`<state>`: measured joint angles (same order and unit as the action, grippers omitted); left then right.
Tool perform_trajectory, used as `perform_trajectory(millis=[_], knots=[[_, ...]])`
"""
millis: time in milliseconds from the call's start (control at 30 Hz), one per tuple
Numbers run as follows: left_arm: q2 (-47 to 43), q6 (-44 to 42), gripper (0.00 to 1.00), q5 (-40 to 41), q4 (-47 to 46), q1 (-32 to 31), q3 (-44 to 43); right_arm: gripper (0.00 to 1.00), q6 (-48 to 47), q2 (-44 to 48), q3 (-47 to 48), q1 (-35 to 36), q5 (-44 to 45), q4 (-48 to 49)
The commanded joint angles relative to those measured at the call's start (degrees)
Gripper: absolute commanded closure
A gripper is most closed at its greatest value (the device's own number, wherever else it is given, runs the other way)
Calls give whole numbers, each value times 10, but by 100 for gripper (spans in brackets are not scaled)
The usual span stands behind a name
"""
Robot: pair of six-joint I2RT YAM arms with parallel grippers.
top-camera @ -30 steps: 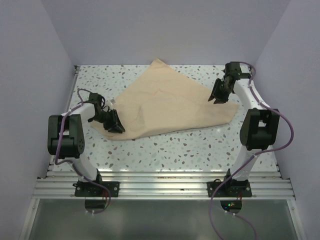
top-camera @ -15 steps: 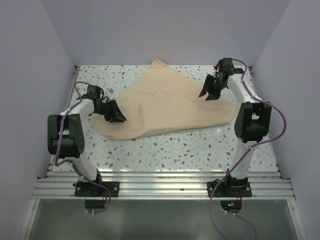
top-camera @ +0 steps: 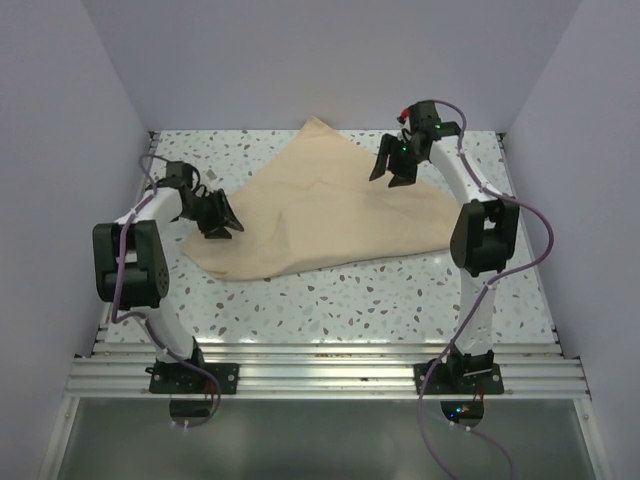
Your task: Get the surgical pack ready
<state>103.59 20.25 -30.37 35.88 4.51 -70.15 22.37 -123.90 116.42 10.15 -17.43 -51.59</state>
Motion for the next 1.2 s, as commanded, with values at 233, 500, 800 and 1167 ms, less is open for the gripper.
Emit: perform_trajectory(millis=[233,500,800,1167], knots=[[-92,21,47,150,25,131,65,43,-45,1,44,76,-43,-26],[-72,16,39,159,27,210,62,51,-8,-28,41,197,-92,26],[-6,37,43,39,-79,212,79,51,-7,-13,13,218,-92,33],[46,19,53,48,-69,210,96,52,-10,-12,8,218,-70,27]])
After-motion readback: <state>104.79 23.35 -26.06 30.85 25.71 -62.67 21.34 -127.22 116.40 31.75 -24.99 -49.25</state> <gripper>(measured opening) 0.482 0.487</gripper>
